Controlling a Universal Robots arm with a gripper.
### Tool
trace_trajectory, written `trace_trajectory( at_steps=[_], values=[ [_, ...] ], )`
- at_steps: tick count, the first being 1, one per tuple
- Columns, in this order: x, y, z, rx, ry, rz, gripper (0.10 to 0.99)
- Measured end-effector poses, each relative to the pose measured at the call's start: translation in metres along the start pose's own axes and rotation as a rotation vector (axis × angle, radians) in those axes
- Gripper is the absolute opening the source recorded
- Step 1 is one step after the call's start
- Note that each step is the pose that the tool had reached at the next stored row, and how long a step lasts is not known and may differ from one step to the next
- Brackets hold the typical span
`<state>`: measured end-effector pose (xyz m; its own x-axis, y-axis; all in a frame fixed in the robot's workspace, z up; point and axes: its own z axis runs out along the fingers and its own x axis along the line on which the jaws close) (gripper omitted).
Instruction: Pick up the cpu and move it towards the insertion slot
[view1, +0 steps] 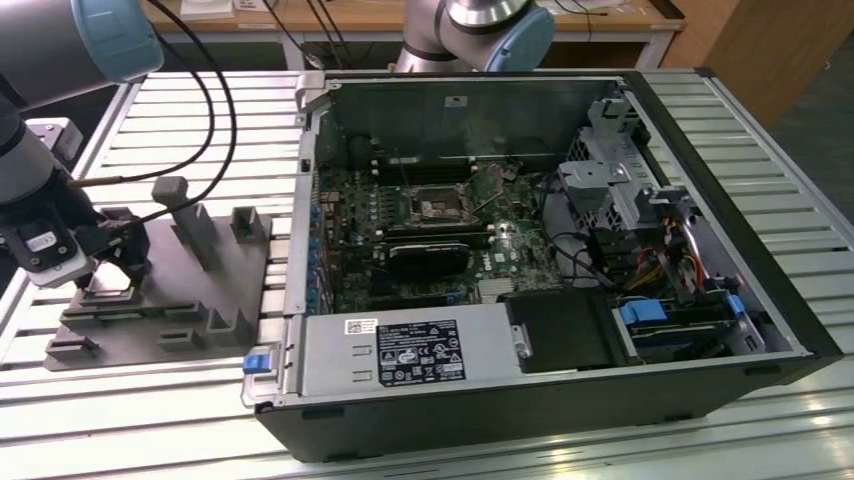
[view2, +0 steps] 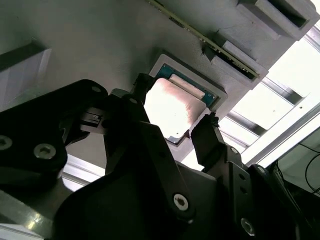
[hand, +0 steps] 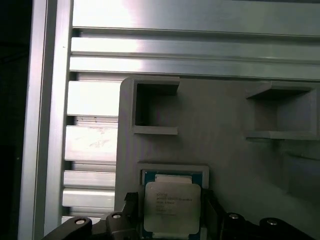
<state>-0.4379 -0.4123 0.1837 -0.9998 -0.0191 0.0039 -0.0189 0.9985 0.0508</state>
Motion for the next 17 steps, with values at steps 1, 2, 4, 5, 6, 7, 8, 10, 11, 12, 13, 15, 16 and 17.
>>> trace_trajectory(
  at_steps=[1, 2, 4, 5, 6, 7, 8, 10, 11, 12, 13, 15, 16, 17],
  values=[
    [0.0000, 0.0000, 0.0001, 0.000, 0.0000, 0.000, 0.627],
    [0.0000, 0.0000, 0.0002, -0.001, 0.0000, 0.000, 0.627],
    [0.0000, 0.0000, 0.0005, -0.001, 0.0000, 0.000, 0.627],
    [0.0000, 0.0000, 0.0007, -0.002, 0.0000, 0.000, 0.612],
    [0.0000, 0.0000, 0.0007, -0.002, 0.0001, 0.000, 0.612],
    [0.0000, 0.0000, 0.0008, -0.002, 0.0000, 0.000, 0.545],
    [0.0000, 0.0000, 0.0008, -0.002, 0.0000, 0.000, 0.545],
    [0.0000, 0.0000, 0.0009, -0.002, -0.0001, 0.000, 0.545],
    [0.0000, 0.0000, 0.0009, -0.002, 0.0000, 0.000, 0.545],
    [0.0000, 0.0000, 0.0009, -0.002, 0.0000, 0.000, 0.545],
    [0.0000, 0.0000, 0.0009, -0.002, -0.0001, 0.000, 0.545],
    [-0.0001, 0.0001, 0.0002, -0.002, -0.0004, 0.000, 0.545],
    [0.0000, 0.0001, -0.0009, -0.002, -0.0002, 0.000, 0.545],
    [-0.0001, 0.0002, -0.0020, -0.002, -0.0001, 0.000, 0.545]
  ],
)
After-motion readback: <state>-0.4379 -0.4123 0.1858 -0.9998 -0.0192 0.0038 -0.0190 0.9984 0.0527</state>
